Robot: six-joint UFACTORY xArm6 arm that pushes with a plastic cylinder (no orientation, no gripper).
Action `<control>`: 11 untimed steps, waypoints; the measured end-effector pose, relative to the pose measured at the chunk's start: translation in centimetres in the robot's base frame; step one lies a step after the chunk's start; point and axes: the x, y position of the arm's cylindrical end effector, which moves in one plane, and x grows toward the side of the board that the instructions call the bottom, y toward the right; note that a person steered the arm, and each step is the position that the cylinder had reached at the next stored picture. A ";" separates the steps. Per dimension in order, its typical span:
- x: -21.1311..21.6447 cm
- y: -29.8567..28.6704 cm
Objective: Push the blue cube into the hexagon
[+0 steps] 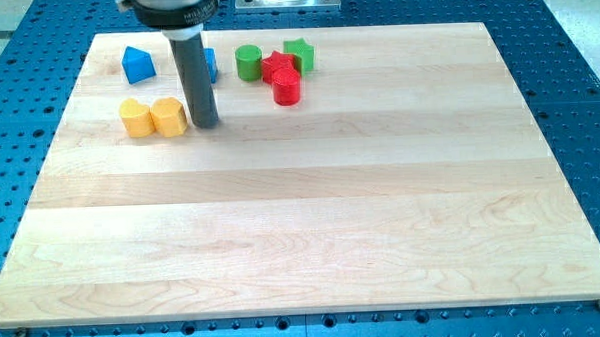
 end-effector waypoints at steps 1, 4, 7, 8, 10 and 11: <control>0.0 -3.6; -5.8 3.6; -12.6 -1.8; -15.9 -4.5; -3.8 -3.7; -9.6 -0.2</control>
